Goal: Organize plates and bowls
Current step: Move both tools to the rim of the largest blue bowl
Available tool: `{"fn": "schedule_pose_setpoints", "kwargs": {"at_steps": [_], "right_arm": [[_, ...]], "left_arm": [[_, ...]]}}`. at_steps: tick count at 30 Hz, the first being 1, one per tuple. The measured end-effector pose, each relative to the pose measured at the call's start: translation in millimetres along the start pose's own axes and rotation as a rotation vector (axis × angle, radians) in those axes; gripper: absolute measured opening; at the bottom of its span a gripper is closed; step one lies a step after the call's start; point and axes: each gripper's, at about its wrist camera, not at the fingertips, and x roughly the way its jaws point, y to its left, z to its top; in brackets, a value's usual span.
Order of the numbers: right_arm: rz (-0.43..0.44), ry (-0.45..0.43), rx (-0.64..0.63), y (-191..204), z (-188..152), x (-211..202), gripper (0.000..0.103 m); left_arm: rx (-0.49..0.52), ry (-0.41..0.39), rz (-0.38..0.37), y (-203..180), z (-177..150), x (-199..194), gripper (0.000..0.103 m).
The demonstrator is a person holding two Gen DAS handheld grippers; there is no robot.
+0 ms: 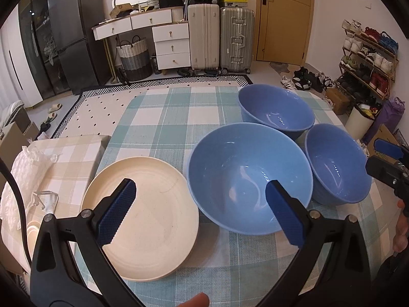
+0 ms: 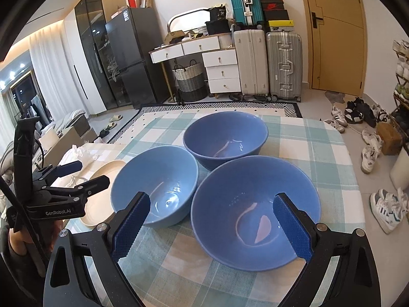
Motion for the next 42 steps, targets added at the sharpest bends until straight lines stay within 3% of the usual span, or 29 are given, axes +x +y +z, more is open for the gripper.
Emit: {"fn": "schedule_pose_setpoints", "kwargs": {"at_steps": [30, 35, 42], "right_arm": [[0.052, 0.135, -0.123, 29.4, 38.9, 97.8, 0.098], [0.068, 0.175, -0.151, 35.9, 39.9, 110.5, 0.084], [0.091, 0.229, -0.166, 39.3, 39.5, 127.6, 0.074]], "left_arm": [[-0.030, 0.123, -0.056, 28.7, 13.3, 95.6, 0.101], [-0.036, 0.143, -0.081, 30.3, 10.8, 105.9, 0.095], [-0.049, 0.171, -0.111, 30.9, 8.0, 114.2, 0.083]]}}
